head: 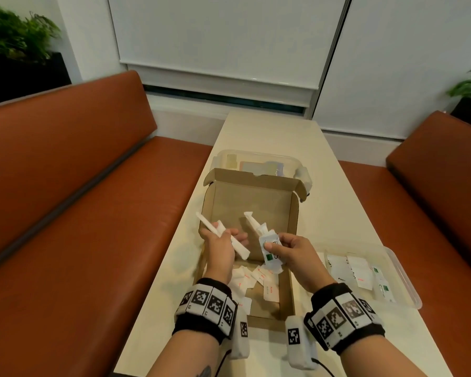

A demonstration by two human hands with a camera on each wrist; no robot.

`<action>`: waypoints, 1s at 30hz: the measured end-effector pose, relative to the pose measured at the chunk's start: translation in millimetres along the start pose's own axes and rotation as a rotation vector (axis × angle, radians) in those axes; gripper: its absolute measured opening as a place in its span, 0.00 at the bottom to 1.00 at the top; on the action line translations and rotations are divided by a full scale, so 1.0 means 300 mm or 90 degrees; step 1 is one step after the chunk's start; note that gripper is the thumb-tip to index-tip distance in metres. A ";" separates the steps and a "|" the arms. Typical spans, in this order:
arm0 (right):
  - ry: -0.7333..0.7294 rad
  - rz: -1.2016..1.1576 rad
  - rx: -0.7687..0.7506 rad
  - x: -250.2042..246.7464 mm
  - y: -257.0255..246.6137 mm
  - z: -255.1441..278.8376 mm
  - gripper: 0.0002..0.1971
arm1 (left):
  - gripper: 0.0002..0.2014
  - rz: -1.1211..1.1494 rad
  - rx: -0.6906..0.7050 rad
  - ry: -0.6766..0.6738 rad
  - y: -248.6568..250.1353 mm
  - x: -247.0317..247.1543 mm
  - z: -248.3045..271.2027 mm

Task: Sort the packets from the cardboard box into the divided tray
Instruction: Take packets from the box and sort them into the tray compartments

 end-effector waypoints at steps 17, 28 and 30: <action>0.041 0.082 -0.031 0.031 -0.043 0.034 0.03 | 0.15 0.010 -0.083 -0.143 -0.094 0.108 0.077; 0.199 -0.047 -0.036 -0.166 -0.060 0.048 0.13 | 0.10 -0.036 0.088 -0.144 -0.058 0.254 0.184; 0.196 -0.079 -0.031 -0.212 -0.059 0.060 0.13 | 0.13 -0.037 0.094 -0.139 -0.063 0.297 0.210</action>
Point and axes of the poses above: each hand's wrist, its own z-axis away from the middle knuckle, its own x-axis out of the palm, y = z × x, the point moved 9 cm from there along -z, towards the middle knuckle, and after that the axes turned 7 degrees about y, right-handed, at the moved point
